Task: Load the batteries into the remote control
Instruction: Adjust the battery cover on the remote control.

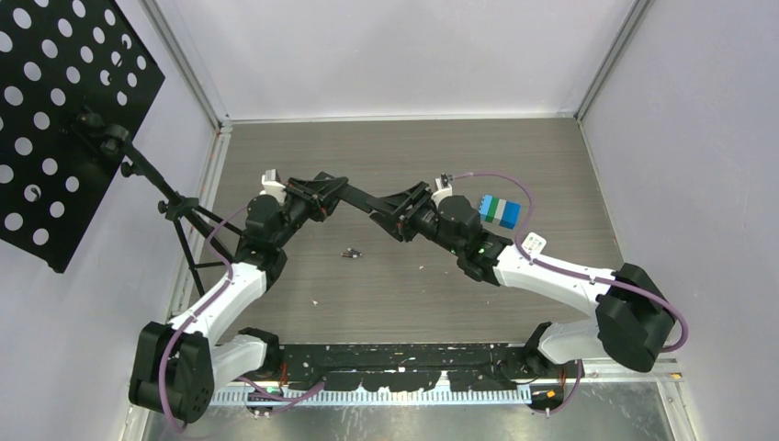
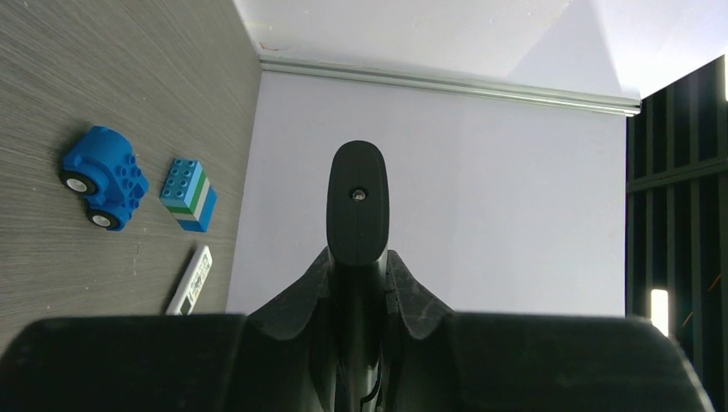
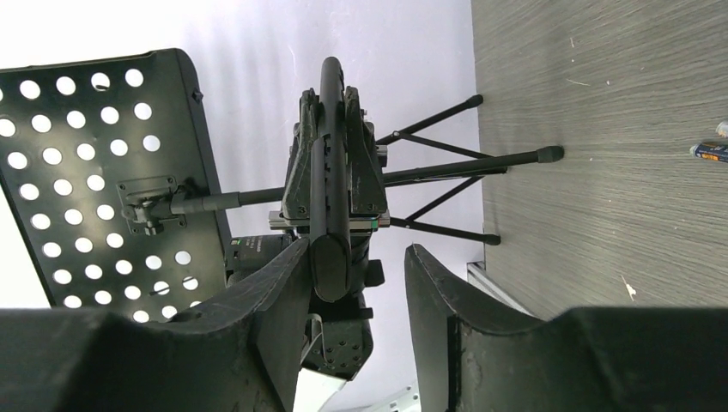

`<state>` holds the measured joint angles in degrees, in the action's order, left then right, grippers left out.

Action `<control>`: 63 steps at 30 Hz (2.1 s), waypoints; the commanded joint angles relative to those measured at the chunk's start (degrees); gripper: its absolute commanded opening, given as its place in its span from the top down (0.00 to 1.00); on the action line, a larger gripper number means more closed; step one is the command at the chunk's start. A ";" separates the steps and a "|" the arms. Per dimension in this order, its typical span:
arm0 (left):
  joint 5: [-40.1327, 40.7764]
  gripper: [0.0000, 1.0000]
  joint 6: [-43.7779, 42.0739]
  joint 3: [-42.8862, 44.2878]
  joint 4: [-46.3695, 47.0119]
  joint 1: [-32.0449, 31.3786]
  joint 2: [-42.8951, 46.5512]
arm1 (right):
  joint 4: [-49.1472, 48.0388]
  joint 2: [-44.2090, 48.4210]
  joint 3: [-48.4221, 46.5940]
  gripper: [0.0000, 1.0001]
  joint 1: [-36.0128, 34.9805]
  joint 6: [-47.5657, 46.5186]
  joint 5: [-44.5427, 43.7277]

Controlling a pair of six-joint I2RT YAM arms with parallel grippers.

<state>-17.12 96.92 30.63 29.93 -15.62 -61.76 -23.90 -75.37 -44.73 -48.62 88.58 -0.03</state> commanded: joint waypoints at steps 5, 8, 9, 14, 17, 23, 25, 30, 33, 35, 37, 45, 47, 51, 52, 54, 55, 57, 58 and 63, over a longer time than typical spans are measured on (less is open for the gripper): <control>-2.93 1.00 -0.51 1.78 6.84 -0.12 0.56 | -0.47 -1.08 -2.23 0.60 0.32 0.08 -0.62; -3.28 1.00 -0.66 1.59 9.03 -0.12 0.70 | -0.37 0.18 -0.54 0.65 0.62 1.91 -4.13; -3.36 1.00 -0.88 1.58 9.47 -0.12 0.86 | 0.64 0.58 -0.39 0.67 0.63 2.58 -4.86; -3.19 1.00 -2.31 1.65 11.17 -0.12 1.27 | 1.86 1.59 0.00 0.75 0.63 4.58 -7.09; -2.92 1.00 -2.76 1.67 11.11 -0.12 1.08 | 2.46 1.99 0.28 0.77 0.63 4.67 -7.48; -3.19 1.00 -3.19 1.97 12.27 -0.12 -0.05 | 3.01 2.05 0.38 0.84 0.63 4.50 -6.80; -3.60 1.00 -3.73 1.91 14.02 -0.12 -0.48 | 3.16 1.56 -0.09 0.84 0.63 4.11 -6.12; -8.26 1.00 -6.37 2.92 20.13 -0.12 -2.16 | 2.61 -1.87 -2.68 0.81 0.63 1.06 -2.62; -10.39 1.00 -6.79 2.43 23.44 -0.20 -2.38 | 1.64 -3.52 -3.50 0.81 0.63 -0.63 -1.70; -11.52 1.00 -7.11 2.04 25.51 -0.20 -2.26 | 1.18 -4.02 -3.52 0.81 0.63 -1.44 -1.96; -12.31 1.00 -7.69 1.66 26.64 -0.35 -1.87 | 1.47 -4.22 -3.36 0.81 0.63 -1.94 -2.77; -15.50 1.00 -9.78 2.20 27.93 -1.01 -1.58 | 2.34 -6.00 -3.84 0.76 0.55 -6.92 -4.45; -15.87 1.00 -9.77 2.46 27.98 -1.43 -1.69 | 0.86 -7.06 -4.03 0.76 0.50 -7.88 -3.76; -16.49 1.00 -10.42 2.82 28.24 -3.70 -1.99 | -4.17 -9.75 -4.73 0.75 0.37 -9.46 -1.23; -16.64 1.00 -10.87 2.88 28.33 -4.65 -2.09 | -5.35 -10.37 -5.06 0.75 0.37 -9.78 -0.75; -17.28 1.00 -11.98 2.94 28.34 -6.43 -2.21 | -7.74 -11.71 -6.05 0.75 0.37 -11.25 1.85; -17.59 1.00 -12.48 3.00 28.27 -7.46 -2.38 | -8.29 -12.11 -6.59 0.75 0.37 -11.94 2.67; -18.06 1.00 -12.80 2.63 28.08 -8.09 -2.55 | -10.05 -12.40 -6.90 0.76 0.37 -12.86 3.59; -18.00 1.00 -12.81 2.30 28.00 -8.11 -2.42 | -10.83 -12.30 -6.57 0.76 0.37 -13.08 3.60; -17.39 1.00 -14.51 1.69 25.76 -8.11 -1.64 | -14.49 -10.16 -4.16 0.75 0.78 -16.56 5.39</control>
<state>-14.20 81.78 30.63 47.99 -15.42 -65.78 -36.34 -83.96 -48.51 -46.59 77.41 2.44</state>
